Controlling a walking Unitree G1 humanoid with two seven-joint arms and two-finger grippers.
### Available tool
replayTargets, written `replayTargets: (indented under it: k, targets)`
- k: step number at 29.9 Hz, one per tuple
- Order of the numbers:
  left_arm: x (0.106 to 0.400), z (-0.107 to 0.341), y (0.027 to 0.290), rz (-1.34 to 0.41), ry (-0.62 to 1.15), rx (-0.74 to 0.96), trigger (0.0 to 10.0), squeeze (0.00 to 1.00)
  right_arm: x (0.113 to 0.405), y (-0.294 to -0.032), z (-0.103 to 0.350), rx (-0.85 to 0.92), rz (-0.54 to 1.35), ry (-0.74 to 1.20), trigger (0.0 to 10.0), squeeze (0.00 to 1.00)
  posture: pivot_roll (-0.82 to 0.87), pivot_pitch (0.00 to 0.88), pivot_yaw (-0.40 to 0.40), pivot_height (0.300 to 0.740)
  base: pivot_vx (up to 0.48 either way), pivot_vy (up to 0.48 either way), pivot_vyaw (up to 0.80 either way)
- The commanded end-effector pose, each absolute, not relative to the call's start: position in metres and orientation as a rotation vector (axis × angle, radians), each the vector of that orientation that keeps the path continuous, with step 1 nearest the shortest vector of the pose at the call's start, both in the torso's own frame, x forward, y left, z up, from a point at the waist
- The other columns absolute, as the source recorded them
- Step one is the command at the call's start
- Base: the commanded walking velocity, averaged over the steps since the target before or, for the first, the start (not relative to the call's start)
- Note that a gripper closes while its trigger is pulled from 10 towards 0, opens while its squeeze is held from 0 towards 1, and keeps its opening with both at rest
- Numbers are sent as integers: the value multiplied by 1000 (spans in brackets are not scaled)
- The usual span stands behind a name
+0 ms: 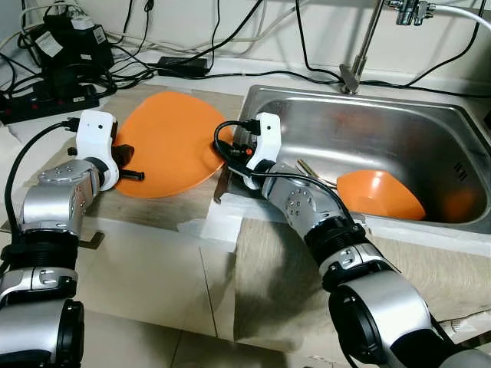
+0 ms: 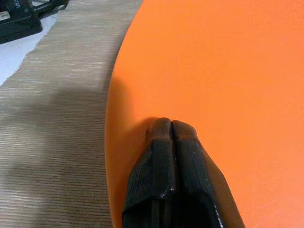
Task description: Kitchen organization
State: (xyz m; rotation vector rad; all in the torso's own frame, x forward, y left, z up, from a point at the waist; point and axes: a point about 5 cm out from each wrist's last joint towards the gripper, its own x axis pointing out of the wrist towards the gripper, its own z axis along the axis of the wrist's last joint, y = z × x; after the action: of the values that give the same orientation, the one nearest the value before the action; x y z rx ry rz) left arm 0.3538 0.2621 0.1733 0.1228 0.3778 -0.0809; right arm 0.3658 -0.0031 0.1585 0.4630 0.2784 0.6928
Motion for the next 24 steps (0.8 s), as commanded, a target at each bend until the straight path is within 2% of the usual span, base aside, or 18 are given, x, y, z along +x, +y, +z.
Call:
replayTargets:
  k: [1, 24]
  targets:
    - [348, 148, 260, -91, 493, 103, 10000, 0, 330, 72, 166, 534, 882, 316, 0, 0, 100, 0, -24, 740, 0, 0, 0]
    - [348, 148, 260, -91, 493, 103, 10000, 0, 330, 72, 166, 534, 882, 316, 0, 0, 100, 0, -24, 740, 0, 0, 0]
